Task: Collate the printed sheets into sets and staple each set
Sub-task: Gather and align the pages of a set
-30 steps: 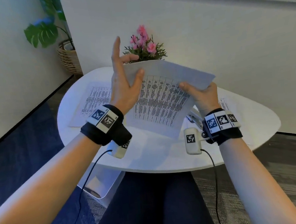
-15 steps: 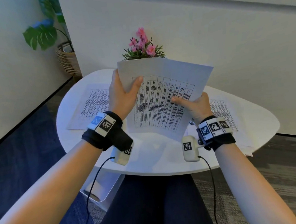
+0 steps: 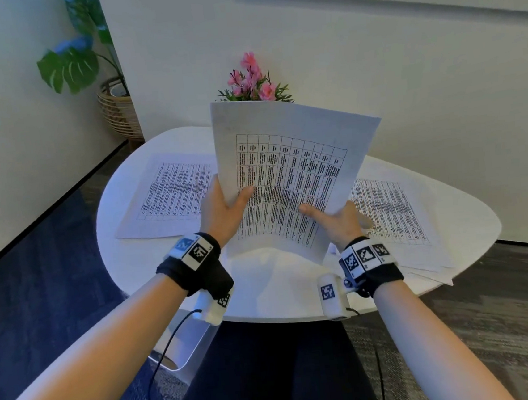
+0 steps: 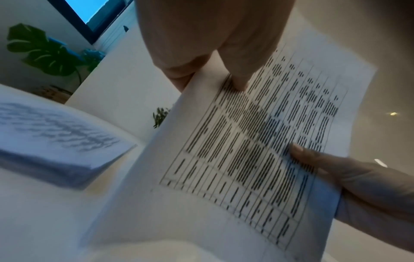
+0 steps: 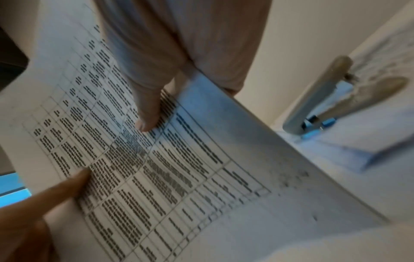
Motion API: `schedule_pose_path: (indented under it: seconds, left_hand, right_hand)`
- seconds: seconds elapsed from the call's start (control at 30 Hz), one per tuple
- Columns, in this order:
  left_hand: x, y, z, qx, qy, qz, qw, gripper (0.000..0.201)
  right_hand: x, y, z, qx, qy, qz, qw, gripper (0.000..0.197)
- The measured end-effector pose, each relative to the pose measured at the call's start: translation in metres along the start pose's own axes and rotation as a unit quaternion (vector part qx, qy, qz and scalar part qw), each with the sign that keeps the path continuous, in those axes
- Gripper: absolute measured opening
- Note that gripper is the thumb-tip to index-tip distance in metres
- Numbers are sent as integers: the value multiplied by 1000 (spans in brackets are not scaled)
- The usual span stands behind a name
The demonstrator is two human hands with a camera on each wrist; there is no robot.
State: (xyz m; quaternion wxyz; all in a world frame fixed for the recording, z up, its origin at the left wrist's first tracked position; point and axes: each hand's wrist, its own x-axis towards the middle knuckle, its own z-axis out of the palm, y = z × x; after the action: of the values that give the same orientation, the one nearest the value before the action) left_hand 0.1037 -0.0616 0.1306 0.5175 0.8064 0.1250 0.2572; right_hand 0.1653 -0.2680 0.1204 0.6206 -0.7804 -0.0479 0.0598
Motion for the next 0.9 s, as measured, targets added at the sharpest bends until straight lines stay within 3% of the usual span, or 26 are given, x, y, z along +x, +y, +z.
schedule_pose_path:
  seconds: [0.03, 0.07, 0.17, 0.23, 0.37, 0.43, 0.5, 0.57, 0.67, 0.73, 0.83, 0.9]
  left_hand:
    - [-2, -3, 2, 8, -1, -10, 1000, 41]
    - [-2, -5, 3, 11, 1, -16, 1000, 38]
    - [0, 2, -3, 22, 9, -37, 999, 30]
    - [4, 8, -13, 25, 1, -57, 998, 27]
    - [4, 9, -35, 54, -40, -86, 994, 30]
    - [-2, 8, -42, 64, -56, -98, 992, 31]
    - [-9, 7, -45, 86, -67, -105, 988, 29]
    - [-18, 3, -45, 98, -86, -114, 985, 27]
    - [-28, 1, -43, 119, -117, -107, 980, 27]
    - [-28, -1, -42, 131, -123, -109, 978, 28]
    - [-24, -1, -42, 129, -125, -120, 976, 36]
    - [-21, 1, -40, 132, -131, -116, 976, 41]
  right_hand:
    - [3, 6, 1, -10, -5, 8, 1000, 104]
    - [8, 9, 1, -33, -16, 9, 999, 99]
    - [25, 8, -11, -158, -109, -3, 981, 37]
    - [42, 8, -25, -267, -155, -27, 951, 19]
    - [77, 19, -54, -461, -47, -43, 885, 25]
    - [89, 29, -65, -533, -3, 10, 846, 49]
    - [96, 41, -67, -582, -38, 59, 810, 61]
    - [99, 56, -66, -598, -74, 75, 794, 55]
    - [103, 72, -64, -597, -52, 58, 799, 39]
    - [103, 73, -63, -571, -35, 64, 817, 30]
    - [92, 54, -65, -415, 28, 57, 907, 13]
    - [82, 29, -70, -279, 97, 8, 955, 18]
